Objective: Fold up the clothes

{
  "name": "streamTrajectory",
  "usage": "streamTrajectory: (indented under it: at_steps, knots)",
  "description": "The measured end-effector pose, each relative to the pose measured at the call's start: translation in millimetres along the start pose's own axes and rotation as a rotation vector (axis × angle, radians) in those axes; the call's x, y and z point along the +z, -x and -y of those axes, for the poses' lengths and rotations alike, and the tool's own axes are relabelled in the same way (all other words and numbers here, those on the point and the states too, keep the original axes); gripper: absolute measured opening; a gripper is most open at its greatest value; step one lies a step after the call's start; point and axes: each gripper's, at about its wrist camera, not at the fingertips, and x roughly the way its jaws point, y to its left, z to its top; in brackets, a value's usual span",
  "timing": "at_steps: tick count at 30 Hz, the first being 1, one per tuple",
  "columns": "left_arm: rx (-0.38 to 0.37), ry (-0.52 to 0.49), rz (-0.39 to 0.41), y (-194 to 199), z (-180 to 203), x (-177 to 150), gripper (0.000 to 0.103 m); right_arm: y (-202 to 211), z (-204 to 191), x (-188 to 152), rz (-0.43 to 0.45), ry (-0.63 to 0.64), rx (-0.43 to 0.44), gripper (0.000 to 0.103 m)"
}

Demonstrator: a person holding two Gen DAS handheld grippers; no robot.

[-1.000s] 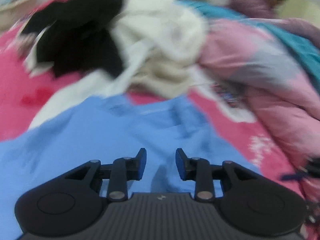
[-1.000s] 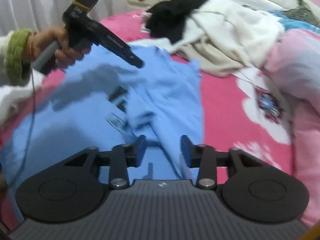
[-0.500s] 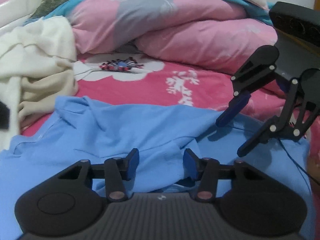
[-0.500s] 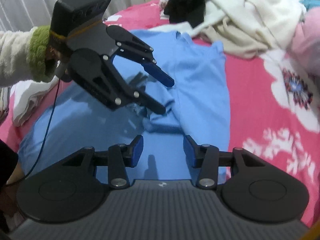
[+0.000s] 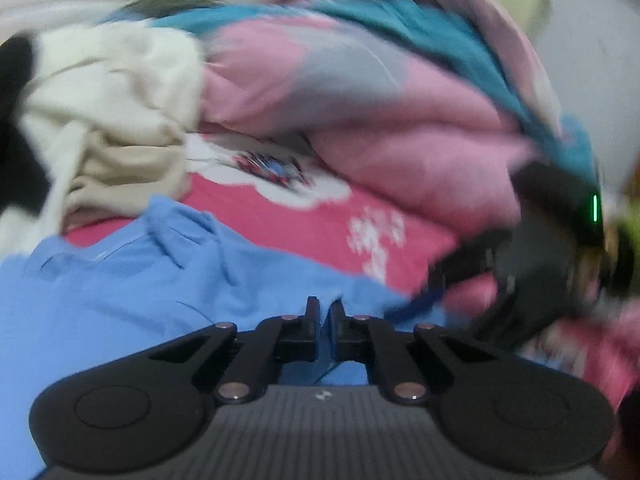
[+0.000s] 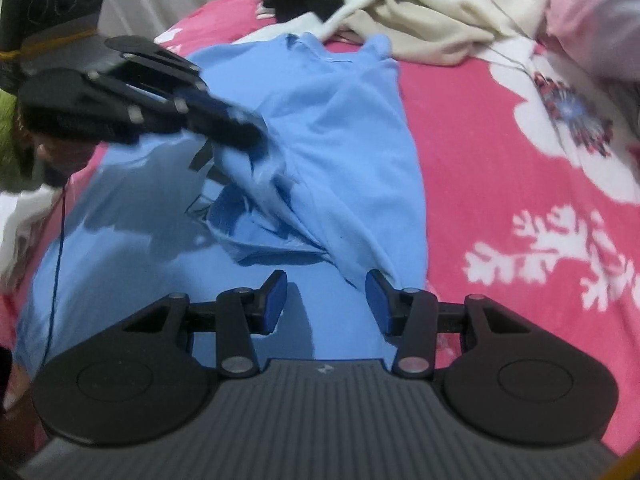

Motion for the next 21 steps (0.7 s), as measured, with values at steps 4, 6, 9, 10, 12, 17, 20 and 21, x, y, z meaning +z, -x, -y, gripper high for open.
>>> streamTrajectory:
  at_steps: [4, 6, 9, 10, 12, 17, 20, 21]
  knots:
    - [-0.008, 0.207, 0.116, 22, -26, 12, 0.005, 1, -9, -1, 0.001, 0.052, -0.028, 0.043]
    - [-0.015, 0.287, 0.164, 29, -37, 17, 0.005, 5, -13, 0, 0.017, 0.069, -0.03, 0.044]
    - [0.001, 0.357, 0.21, 33, -47, 23, 0.005, 14, -15, 8, 0.057, 0.045, -0.009, 0.052]
    - [0.006, 0.372, 0.217, 33, -49, 24, 0.005, 16, -16, 11, 0.069, 0.017, -0.004, 0.057]
    - [0.008, 0.39, 0.221, 32, -50, 24, 0.005, 21, -19, 18, 0.093, -0.047, 0.02, 0.06]
    - [0.012, 0.372, 0.205, 25, -47, 24, 0.005, 17, -57, 26, 0.134, 0.04, 0.027, 0.063]
    - [0.012, 0.371, 0.202, 21, -46, 24, 0.005, 0, -86, 24, 0.124, 0.199, -0.034, 0.062]
    - [0.012, 0.372, 0.2, 20, -45, 22, 0.005, -6, -90, 23, 0.119, 0.226, -0.05, 0.061]
